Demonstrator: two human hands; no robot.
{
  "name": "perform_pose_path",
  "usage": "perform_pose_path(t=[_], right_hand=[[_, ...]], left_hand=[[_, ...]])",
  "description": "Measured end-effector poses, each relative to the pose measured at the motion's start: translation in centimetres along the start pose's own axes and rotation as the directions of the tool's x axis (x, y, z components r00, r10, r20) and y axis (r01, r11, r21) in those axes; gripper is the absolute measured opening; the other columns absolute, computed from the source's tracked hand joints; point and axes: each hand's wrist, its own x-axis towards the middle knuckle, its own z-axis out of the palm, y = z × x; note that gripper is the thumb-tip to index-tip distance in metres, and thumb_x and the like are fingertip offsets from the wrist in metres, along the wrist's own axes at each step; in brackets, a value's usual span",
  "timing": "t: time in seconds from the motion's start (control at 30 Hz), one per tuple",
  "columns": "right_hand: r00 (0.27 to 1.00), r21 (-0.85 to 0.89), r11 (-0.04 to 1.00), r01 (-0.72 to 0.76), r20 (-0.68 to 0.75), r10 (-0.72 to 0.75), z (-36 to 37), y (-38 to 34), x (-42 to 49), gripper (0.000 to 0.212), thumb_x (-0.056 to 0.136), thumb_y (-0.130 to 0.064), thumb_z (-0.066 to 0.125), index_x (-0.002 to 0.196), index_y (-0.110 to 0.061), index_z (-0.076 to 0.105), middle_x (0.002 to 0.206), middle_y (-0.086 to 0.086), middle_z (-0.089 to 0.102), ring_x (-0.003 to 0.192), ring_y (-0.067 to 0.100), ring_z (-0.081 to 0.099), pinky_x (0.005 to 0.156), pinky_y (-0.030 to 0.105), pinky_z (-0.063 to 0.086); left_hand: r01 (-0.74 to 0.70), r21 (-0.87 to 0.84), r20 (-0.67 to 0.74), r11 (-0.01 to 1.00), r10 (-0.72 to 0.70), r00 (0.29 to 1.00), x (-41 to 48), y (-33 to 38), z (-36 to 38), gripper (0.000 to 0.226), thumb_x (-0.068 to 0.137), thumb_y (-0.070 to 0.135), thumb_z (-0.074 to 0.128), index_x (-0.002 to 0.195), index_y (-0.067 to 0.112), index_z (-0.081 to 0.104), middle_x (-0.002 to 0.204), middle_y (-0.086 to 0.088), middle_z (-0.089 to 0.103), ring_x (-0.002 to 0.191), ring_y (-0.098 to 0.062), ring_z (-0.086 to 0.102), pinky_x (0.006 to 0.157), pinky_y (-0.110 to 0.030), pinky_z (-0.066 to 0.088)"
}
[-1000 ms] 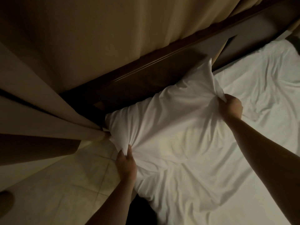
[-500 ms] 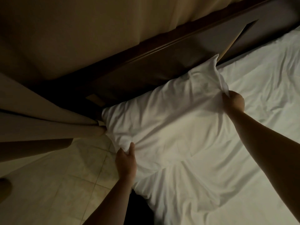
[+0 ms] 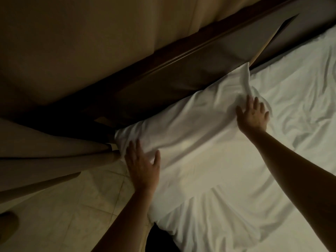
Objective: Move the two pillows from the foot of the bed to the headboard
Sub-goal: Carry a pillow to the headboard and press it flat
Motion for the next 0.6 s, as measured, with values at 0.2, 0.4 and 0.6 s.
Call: perform_pose_path(t=[0.2,0.4,0.6], right_hand=[[0.997,0.006,0.997,0.072,0.033,-0.072,4.0,-3.6,0.8,0.071,0.097,-0.071,0.005,0.16,-0.038,0.002,0.17,0.0,0.001,0.156,0.025,-0.001,0.123,0.053,-0.004],[0.997,-0.015,1.0,0.02,0.069,-0.019,6.4,-1.1,2.6,0.071,0.093,-0.075,-0.005,0.158,-0.046,-0.004,0.17,-0.007,-0.002,0.155,0.017,-0.004,0.123,0.047,-0.01],[0.998,0.096,0.994,0.059,0.019,-0.061,5.2,-1.2,2.9,0.066,0.098,-0.071,0.004,0.158,-0.046,0.005,0.17,-0.006,0.007,0.156,0.018,0.004,0.124,0.047,-0.002]], left_hand=[[-0.264,0.171,0.002,0.949,0.268,0.963,5.5,0.7,1.9,0.072,0.104,0.059,0.037,0.162,0.018,0.025,0.167,-0.011,0.028,0.153,-0.031,0.026,0.125,-0.045,0.02],[-0.201,0.127,0.053,0.971,0.195,0.979,6.5,-1.8,4.2,0.068,0.104,0.059,0.038,0.161,0.022,0.029,0.166,-0.007,0.032,0.152,-0.027,0.029,0.123,-0.042,0.024],[-0.166,0.133,0.074,0.977,0.157,0.985,6.8,-1.2,4.3,0.068,0.104,0.056,0.039,0.161,0.019,0.029,0.166,-0.009,0.032,0.153,-0.029,0.028,0.122,-0.046,0.025]])
